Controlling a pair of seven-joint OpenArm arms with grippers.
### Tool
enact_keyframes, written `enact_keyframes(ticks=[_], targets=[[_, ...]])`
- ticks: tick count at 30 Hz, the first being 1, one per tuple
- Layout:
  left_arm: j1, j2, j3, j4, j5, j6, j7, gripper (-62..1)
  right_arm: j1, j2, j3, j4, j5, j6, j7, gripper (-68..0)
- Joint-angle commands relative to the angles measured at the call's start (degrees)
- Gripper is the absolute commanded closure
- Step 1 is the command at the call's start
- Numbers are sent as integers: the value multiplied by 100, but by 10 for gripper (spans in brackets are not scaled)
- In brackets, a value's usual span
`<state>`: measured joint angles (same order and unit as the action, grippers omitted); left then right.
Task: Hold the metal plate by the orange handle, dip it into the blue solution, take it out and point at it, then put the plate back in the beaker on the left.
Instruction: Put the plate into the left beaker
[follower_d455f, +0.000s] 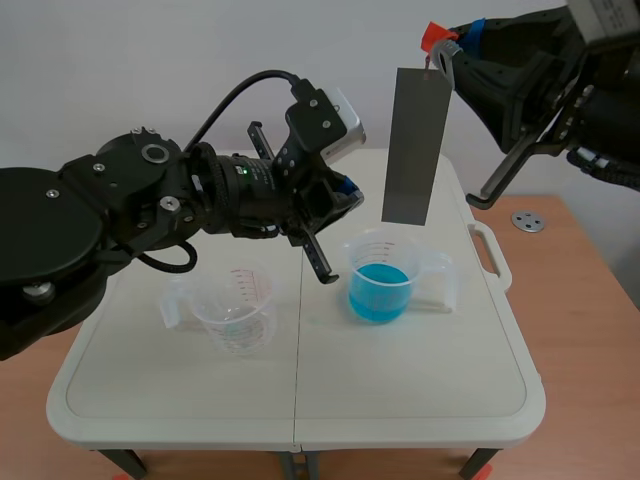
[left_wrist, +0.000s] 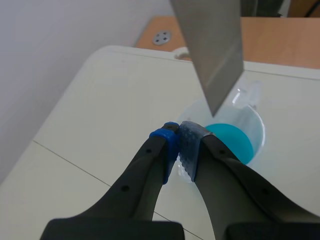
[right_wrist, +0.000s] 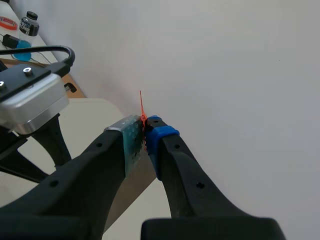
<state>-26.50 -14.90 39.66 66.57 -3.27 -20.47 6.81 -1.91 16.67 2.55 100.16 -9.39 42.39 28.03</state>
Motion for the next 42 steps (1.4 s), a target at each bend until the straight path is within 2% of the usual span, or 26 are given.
enact_keyframes(ticks=[1,6,9,16,22,30,36,42], targets=[[-26,-149,-90,96,-61,179,-122,-26,81,13,13,116,111,33,61,-13],[400,-610,-354,468,-63,592,-216,-26,81,13,13,116,111,33,59,-13],[791,-992,-590,789,-116,691,-330,-26,81,13,13,116,111,33,61,-13],[2011,-1897,-1340,1670,-612,824,-446,-26,81,13,13,116,122,33,63,-13],[3335,-2441,-2214,2380,-859,1145,-564,-26,81,13,13,116,133,33,63,-13],[5250,-2511,-3521,2745,-861,1377,-1255,-26,98,13,7,116,216,33,42,-13],[6540,-2479,-4124,2750,-1099,1508,-1934,-27,114,13,2,116,262,33,46,-13],[7549,-2124,-4570,2747,-1110,1523,-2120,-27,264,13,-109,116,306,33,-4,-13]])
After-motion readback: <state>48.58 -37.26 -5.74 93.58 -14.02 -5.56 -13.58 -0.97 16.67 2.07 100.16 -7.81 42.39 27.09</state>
